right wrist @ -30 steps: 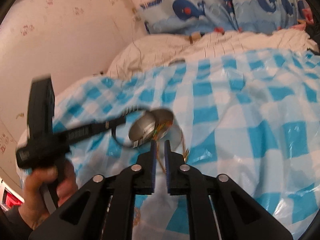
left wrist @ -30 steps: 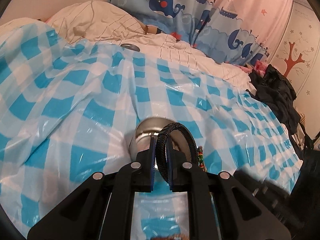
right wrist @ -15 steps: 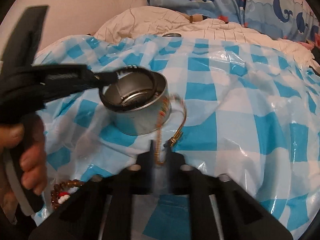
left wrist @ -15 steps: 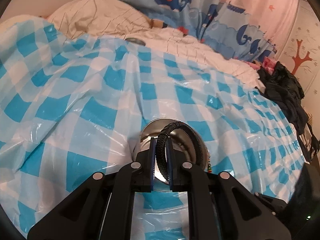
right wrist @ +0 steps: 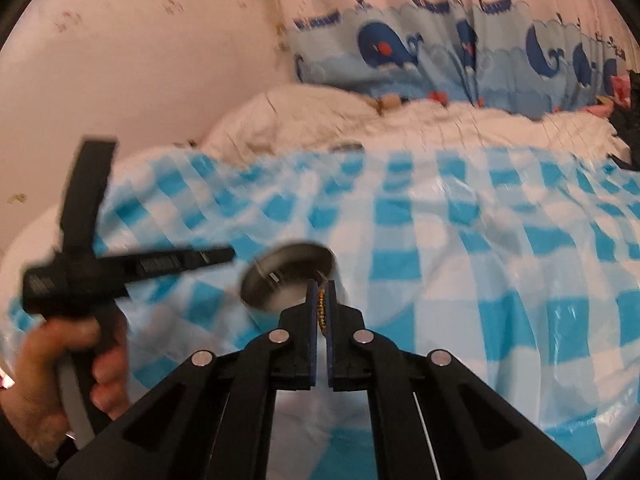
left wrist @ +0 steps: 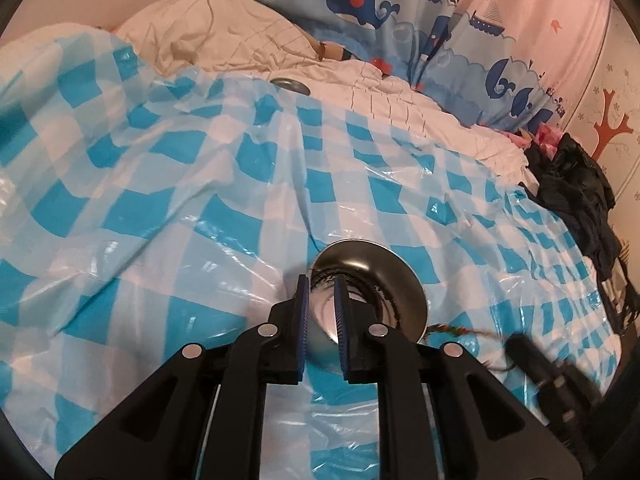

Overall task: Organize jewelry
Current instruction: 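Lower the bracelet into the silver tin and open the right gripper, then move the open right gripper back to the amber bead bracelets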

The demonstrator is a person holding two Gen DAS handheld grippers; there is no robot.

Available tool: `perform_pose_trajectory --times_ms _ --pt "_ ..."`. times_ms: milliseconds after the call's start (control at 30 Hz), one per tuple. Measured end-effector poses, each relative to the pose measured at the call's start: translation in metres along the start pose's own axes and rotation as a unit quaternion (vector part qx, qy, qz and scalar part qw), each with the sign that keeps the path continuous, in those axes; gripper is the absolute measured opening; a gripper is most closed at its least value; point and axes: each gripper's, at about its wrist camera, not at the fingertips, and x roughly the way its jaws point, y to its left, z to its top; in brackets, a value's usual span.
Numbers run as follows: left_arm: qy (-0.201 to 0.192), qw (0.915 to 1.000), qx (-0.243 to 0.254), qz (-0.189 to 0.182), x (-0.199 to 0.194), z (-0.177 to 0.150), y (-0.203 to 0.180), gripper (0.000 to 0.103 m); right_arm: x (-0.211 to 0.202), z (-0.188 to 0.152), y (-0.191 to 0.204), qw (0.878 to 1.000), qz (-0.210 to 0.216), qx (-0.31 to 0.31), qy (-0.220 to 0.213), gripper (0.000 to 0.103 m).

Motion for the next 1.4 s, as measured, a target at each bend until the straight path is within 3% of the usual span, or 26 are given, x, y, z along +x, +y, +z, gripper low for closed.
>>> perform_pose_trajectory --times_ms 133,267,433,467,500,533,567,767,1000,1133,1400 --pt "-0.003 0.9997 0.015 0.019 -0.012 -0.005 0.002 0.019 0.002 0.027 0.008 0.999 0.024 0.001 -0.028 0.004" --pt "-0.007 0.9985 0.033 0.043 -0.022 -0.012 0.006 0.028 0.017 0.042 0.015 0.999 0.044 0.006 -0.026 0.004" --pt "-0.010 0.9948 0.065 0.077 -0.027 -0.020 0.002 0.034 0.068 0.030 0.022 0.998 0.059 0.003 0.035 0.004" --pt "-0.012 0.9939 0.072 0.082 -0.028 -0.021 0.000 0.034 0.077 0.024 0.022 0.997 0.063 0.006 0.055 0.009" --pt "-0.014 0.9927 0.081 0.089 -0.029 -0.023 -0.003 0.035 0.083 0.019 0.020 0.995 0.065 0.013 0.071 0.031" --pt "-0.016 0.9919 0.086 0.092 -0.030 -0.024 -0.005 0.036 0.085 0.014 0.018 0.995 0.065 0.022 0.074 0.041" --pt "-0.018 0.9903 0.096 0.099 -0.031 -0.026 -0.008 0.036 0.083 0.012 0.016 0.995 0.065 0.026 0.069 0.045" --pt "-0.034 0.9810 0.143 0.127 -0.042 -0.039 -0.024 0.042 0.052 0.006 0.012 0.997 0.051 0.027 0.054 0.048" --pt "0.000 0.9859 0.136 0.097 -0.054 -0.057 -0.012 0.045 0.008 -0.034 -0.006 0.992 0.056 0.064 0.093 0.048" --pt "0.070 0.9944 0.078 0.009 -0.054 -0.071 0.013 0.048 -0.018 -0.056 -0.002 0.988 0.080 0.077 0.106 0.049" --pt "0.119 0.9907 0.053 -0.040 -0.051 -0.094 0.028 0.049 -0.015 -0.086 0.031 0.978 0.124 0.038 0.164 0.050"
